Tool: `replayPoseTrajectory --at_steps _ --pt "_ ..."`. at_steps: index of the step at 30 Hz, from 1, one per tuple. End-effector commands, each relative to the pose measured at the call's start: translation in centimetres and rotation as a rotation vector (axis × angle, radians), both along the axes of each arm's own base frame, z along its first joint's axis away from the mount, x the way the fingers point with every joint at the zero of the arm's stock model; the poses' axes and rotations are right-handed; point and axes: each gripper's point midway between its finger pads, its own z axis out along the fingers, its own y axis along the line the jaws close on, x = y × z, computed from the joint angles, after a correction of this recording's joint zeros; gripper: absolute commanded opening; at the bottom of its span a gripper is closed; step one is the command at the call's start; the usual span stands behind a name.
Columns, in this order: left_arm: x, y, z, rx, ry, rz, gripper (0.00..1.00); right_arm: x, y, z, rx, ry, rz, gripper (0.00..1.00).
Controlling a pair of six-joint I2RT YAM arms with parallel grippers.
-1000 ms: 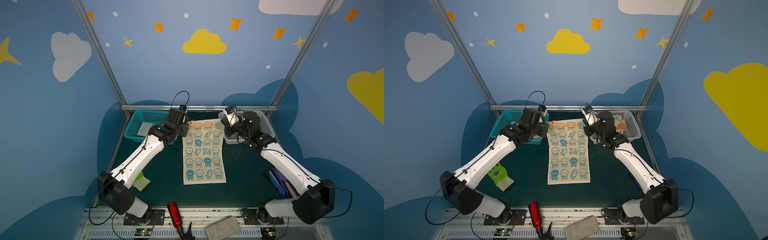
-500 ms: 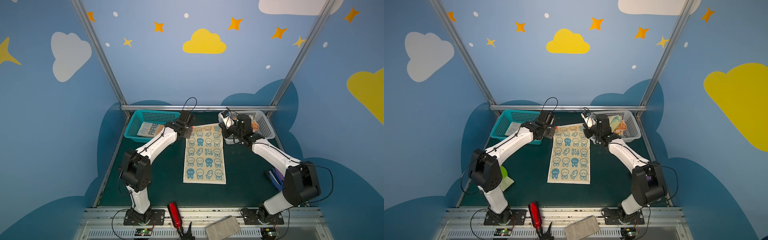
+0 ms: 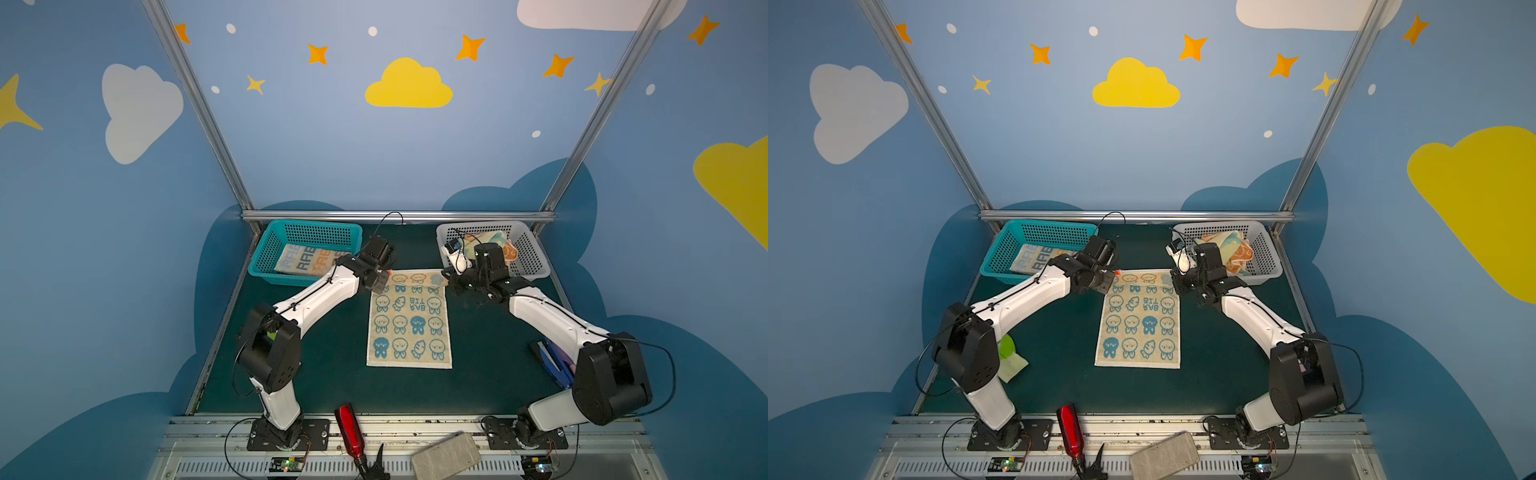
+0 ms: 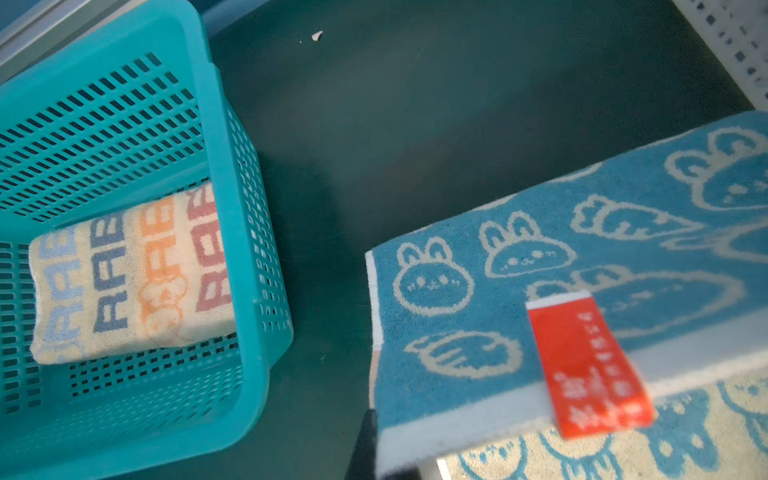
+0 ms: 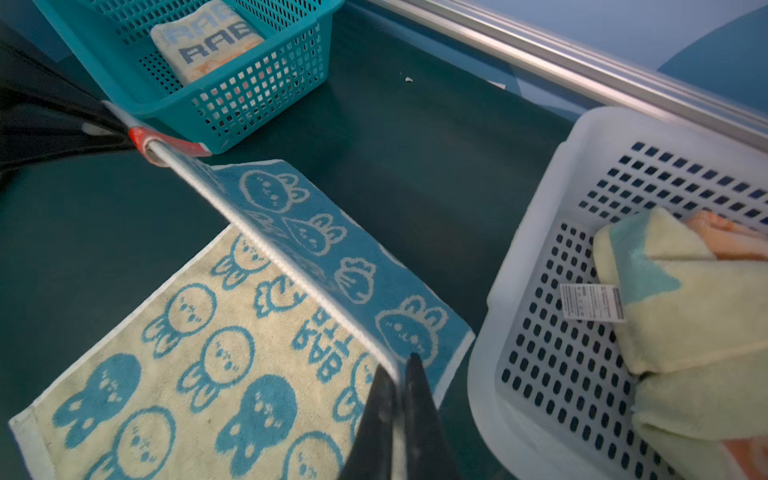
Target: Fold and stack the towels
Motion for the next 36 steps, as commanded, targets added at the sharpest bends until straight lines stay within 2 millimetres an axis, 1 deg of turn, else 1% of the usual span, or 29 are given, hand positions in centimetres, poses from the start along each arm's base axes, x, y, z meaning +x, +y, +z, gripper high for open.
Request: replayPoseTrajectory --at_steps 1,6,10,12,16,20,25,28,29,31,32,36 --pt "-1.6 1.6 0.6 0.030 0.004 0.048 0.04 -2.4 -1.6 -1.9 0.016 0.144 -0.081 0.00" --pt "-3.4 1.8 0.0 0.042 0.039 0.054 0.04 -4.9 -2.0 -3.2 0.060 0.248 -0.108 0.00" --pt "-5.0 1.5 -0.6 0.039 0.067 0.046 0.04 -6.8 -2.4 -4.3 0.072 0.300 -0.118 0.00" --pt "-5.8 1.1 -1.1 0.028 0.080 0.038 0.04 -7.5 -2.6 -4.6 0.080 0.314 -0.125 0.00" --pt "-7.1 0.7 -1.5 0.014 0.096 0.037 0.04 -8.9 -2.7 -4.5 0.103 0.336 -0.127 0.00" --pt "-8.0 0.6 -1.5 0.013 0.099 0.033 0.04 -10.3 -2.8 -4.5 0.130 0.370 -0.134 0.00" --pt "-9.0 0.7 -2.0 0.014 0.116 0.042 0.04 -11.9 -2.9 -5.1 0.164 0.424 -0.164 0.00" --pt "-9.5 0.8 -2.6 0.023 0.127 0.048 0.04 -12.8 -2.9 -6.1 0.168 0.454 -0.173 0.00" --pt "-9.7 0.9 -2.9 0.027 0.130 0.051 0.04 -12.9 -2.8 -6.1 0.170 0.456 -0.174 0.00" --pt "-9.9 1.0 -3.1 0.039 0.130 0.054 0.04 -13.7 -3.0 -7.5 0.153 0.488 -0.187 0.00" --pt "-10.0 1.1 -3.2 0.044 0.130 0.053 0.04 -13.9 -3.0 -7.7 0.150 0.493 -0.189 0.00" --pt "-10.5 1.0 -3.1 0.051 0.136 0.046 0.04 -14.5 -3.1 -8.1 0.140 0.506 -0.198 0.00"
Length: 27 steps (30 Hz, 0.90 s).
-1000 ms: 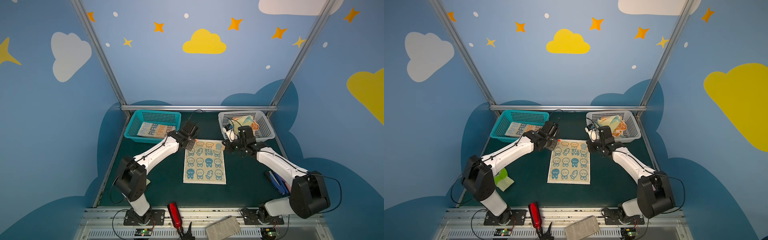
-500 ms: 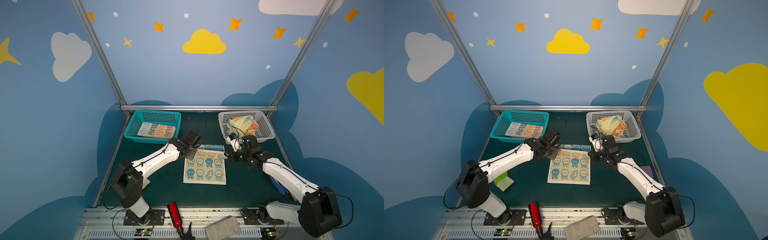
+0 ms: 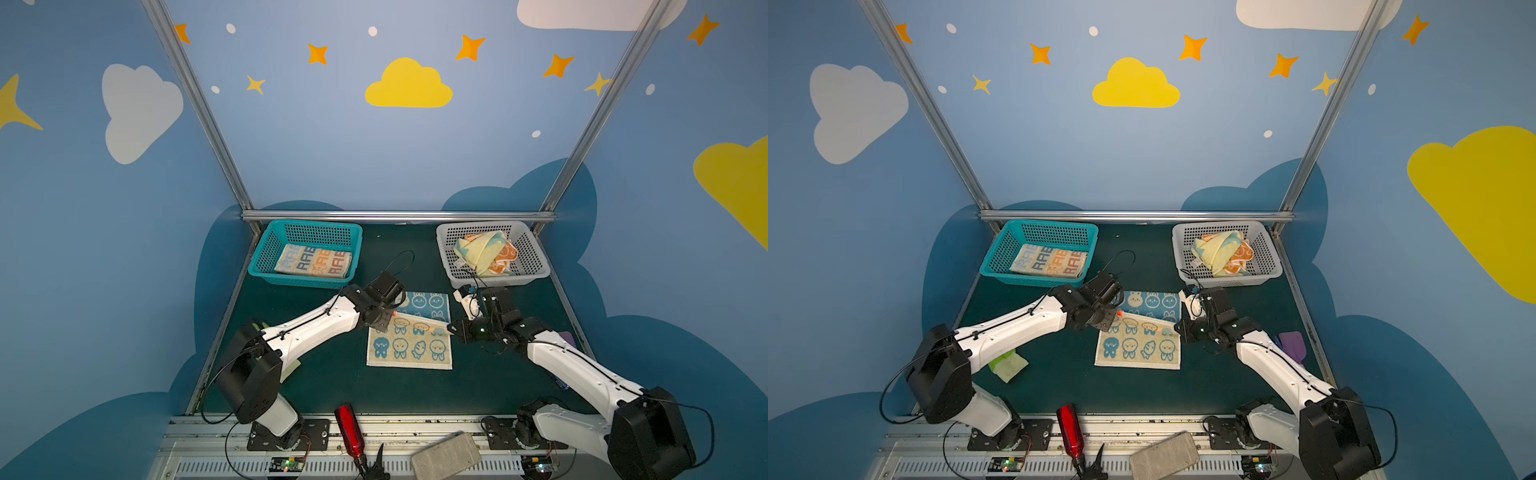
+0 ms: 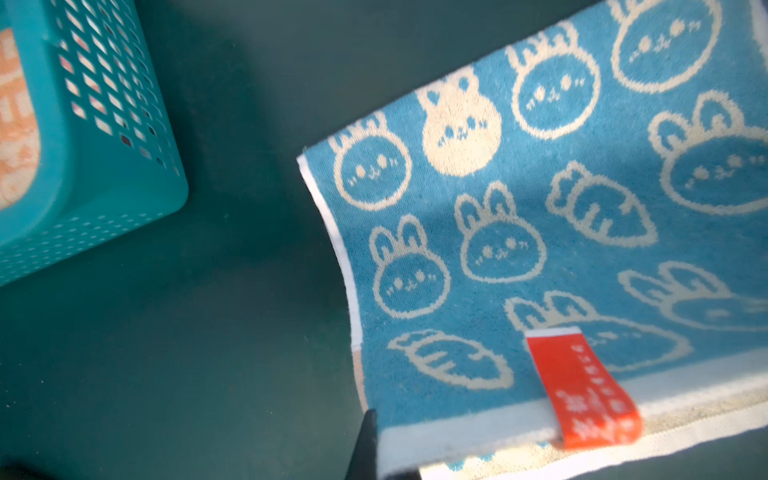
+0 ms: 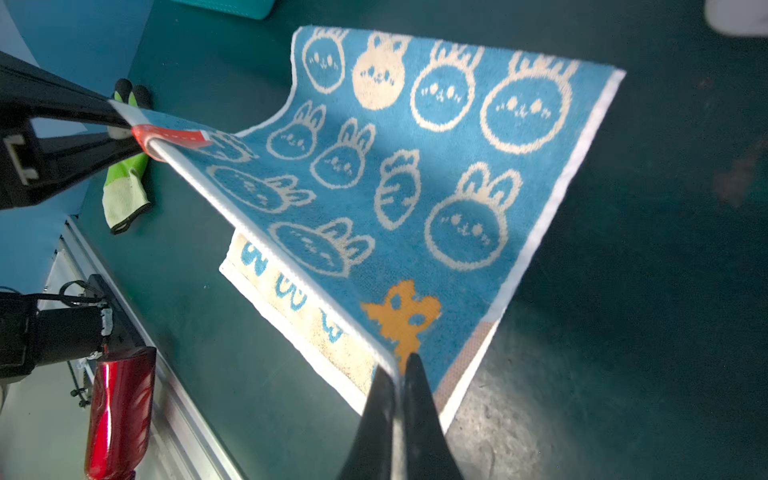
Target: Fold and stack the towels
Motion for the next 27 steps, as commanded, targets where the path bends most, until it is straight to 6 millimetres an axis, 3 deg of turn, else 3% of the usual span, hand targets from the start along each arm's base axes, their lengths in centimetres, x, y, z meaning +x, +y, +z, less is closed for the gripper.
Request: replayPoseTrajectory --at_steps 1,8,14,27 --pt "-0.5 2.5 0.4 0.078 -0.013 0.058 0.04 -0.8 -1.4 -0.9 -0.055 0.039 -0.056 0.00" --pt "-1.1 2.3 1.4 0.057 -0.028 0.053 0.04 -1.3 -1.4 0.7 -0.052 -0.005 -0.039 0.00" --pt "-1.7 2.4 0.9 0.064 -0.012 0.055 0.04 -2.0 -1.4 0.4 -0.057 0.003 -0.025 0.00" --pt "-4.8 1.5 -4.5 0.061 0.118 0.060 0.04 -4.6 -0.9 -3.6 -0.105 0.141 -0.024 0.00"
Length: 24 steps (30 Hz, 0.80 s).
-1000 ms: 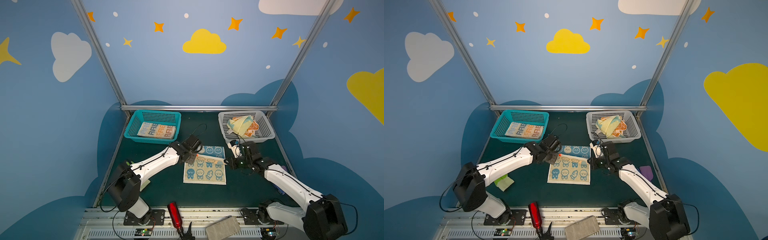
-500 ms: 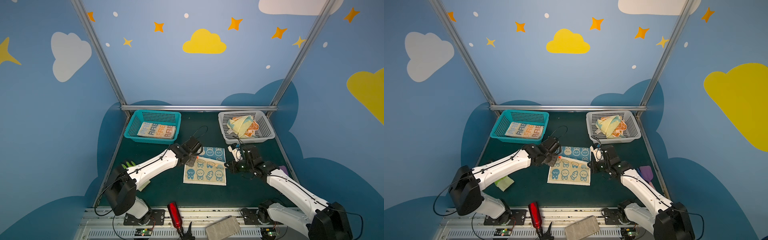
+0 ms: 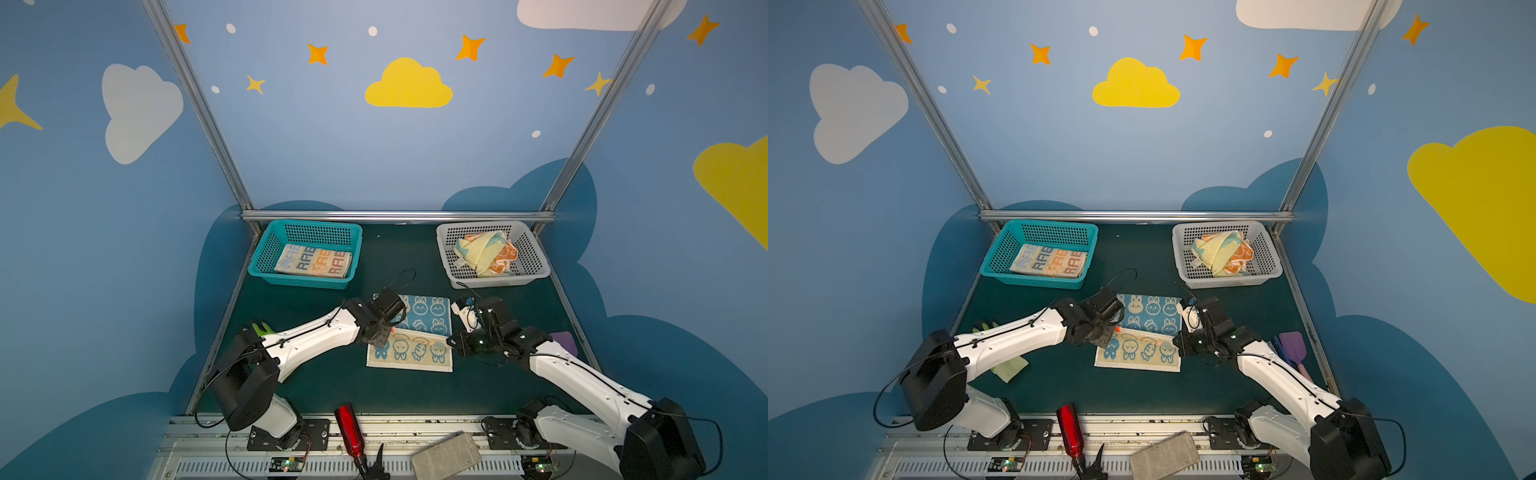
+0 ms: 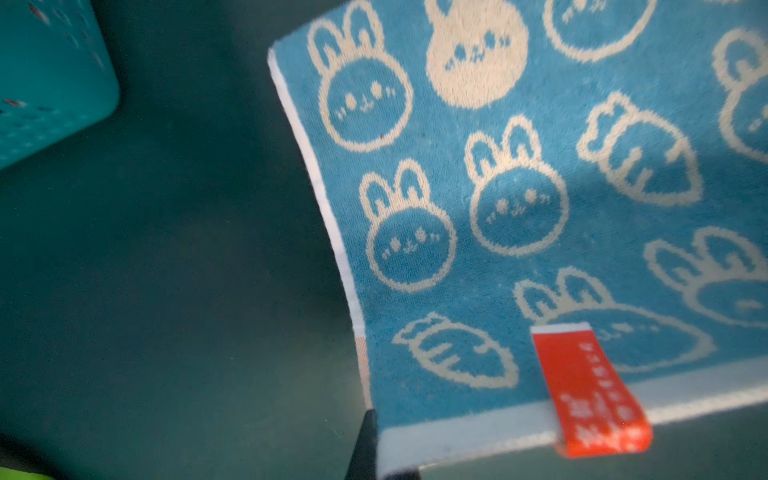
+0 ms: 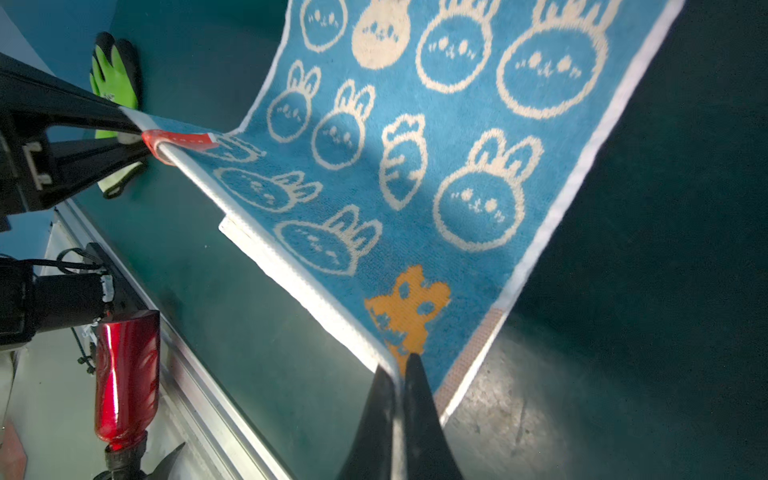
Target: Fold and stack the towels
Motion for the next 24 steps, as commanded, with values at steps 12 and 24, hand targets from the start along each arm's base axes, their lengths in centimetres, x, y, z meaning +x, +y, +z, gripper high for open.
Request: replayPoseTrajectory --at_steps 12,24 --pt "-4.1 0.7 -3.0 0.046 0.077 0.005 0.45 -4.0 -1.2 -2.6 -0.096 0.158 -0.010 0.29" --pt "-4.5 1.9 1.0 -0.082 -0.061 0.051 0.73 -3.8 -1.6 0.2 -0.002 -0.023 -0.024 0.37"
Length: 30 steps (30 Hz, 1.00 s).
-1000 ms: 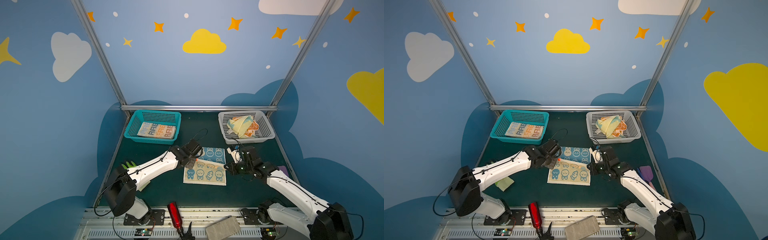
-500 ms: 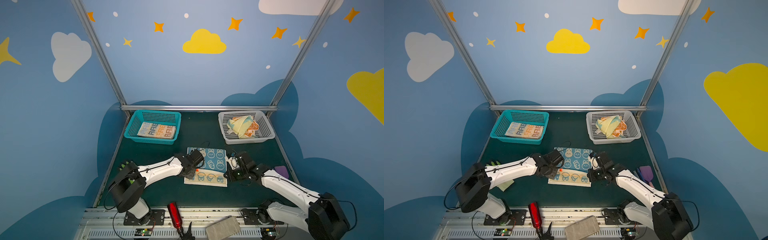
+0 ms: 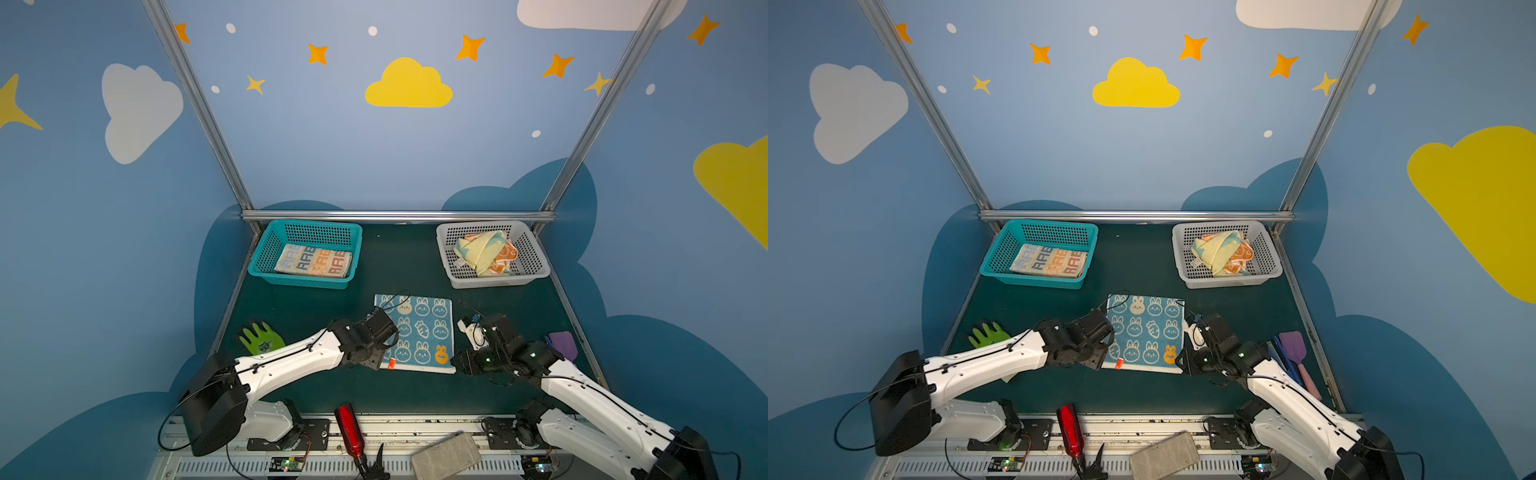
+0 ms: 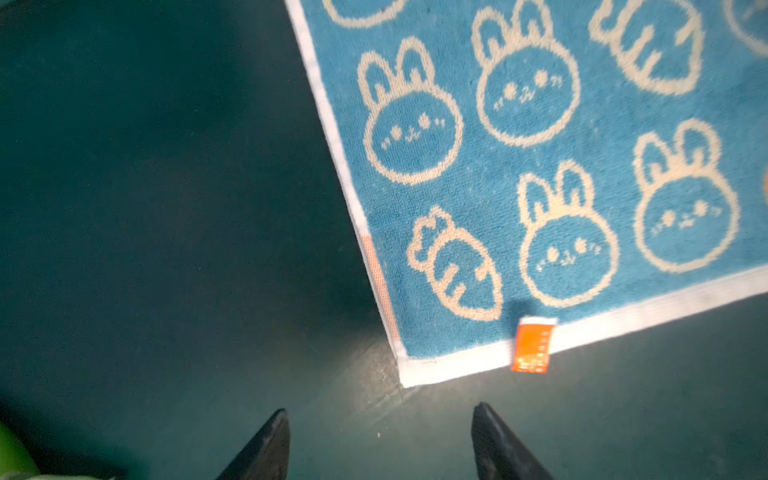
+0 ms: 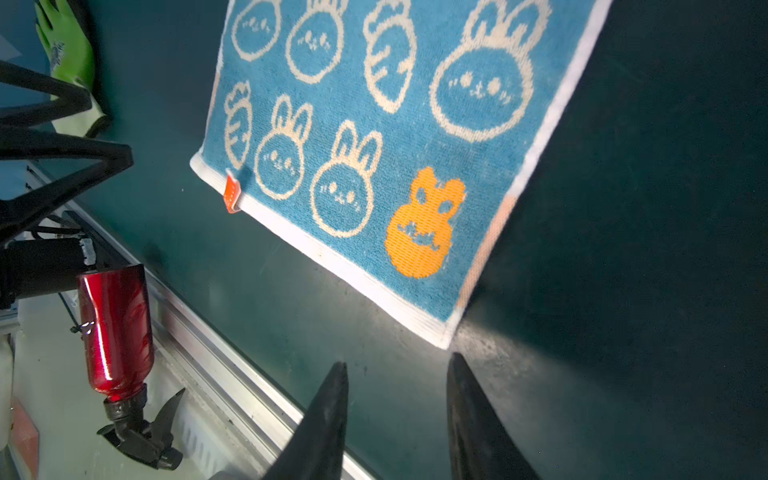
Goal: Fold and stack the towels
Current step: 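Release the fold and move both grippers to the folded towel's sides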
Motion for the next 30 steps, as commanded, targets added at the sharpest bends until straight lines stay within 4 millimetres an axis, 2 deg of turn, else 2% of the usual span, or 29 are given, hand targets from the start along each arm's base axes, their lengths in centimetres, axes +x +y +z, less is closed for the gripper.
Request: replayPoseTrajectory --at_steps 1,7,14,17,22,25,30 --pt "0.9 0.5 0.9 -0.009 -0.069 0.049 0.75 1.4 0.2 1.0 0.031 -0.103 -0.029 0.37" --pt "3.7 1.1 1.0 -0.003 -0.096 0.086 0.83 4.5 0.0 3.7 0.037 -0.278 -0.089 0.45" --pt "10.1 0.8 1.6 -0.052 -0.109 0.096 0.90 7.0 0.3 4.9 -0.055 -0.341 -0.062 0.49" --pt "13.1 0.2 1.1 -0.086 -0.107 0.085 0.84 8.1 0.4 5.1 -0.082 -0.361 -0.069 0.57" --pt "17.1 -0.9 -0.7 -0.114 -0.065 0.089 0.78 9.5 0.6 4.9 -0.120 -0.367 -0.067 0.57" --pt "19.1 -0.8 -2.6 -0.057 -0.054 0.100 0.71 10.0 0.7 4.7 -0.128 -0.369 -0.064 0.57" --pt "21.0 -0.3 -5.4 -0.007 -0.018 0.127 0.61 10.6 0.7 4.6 -0.128 -0.381 -0.063 0.56"
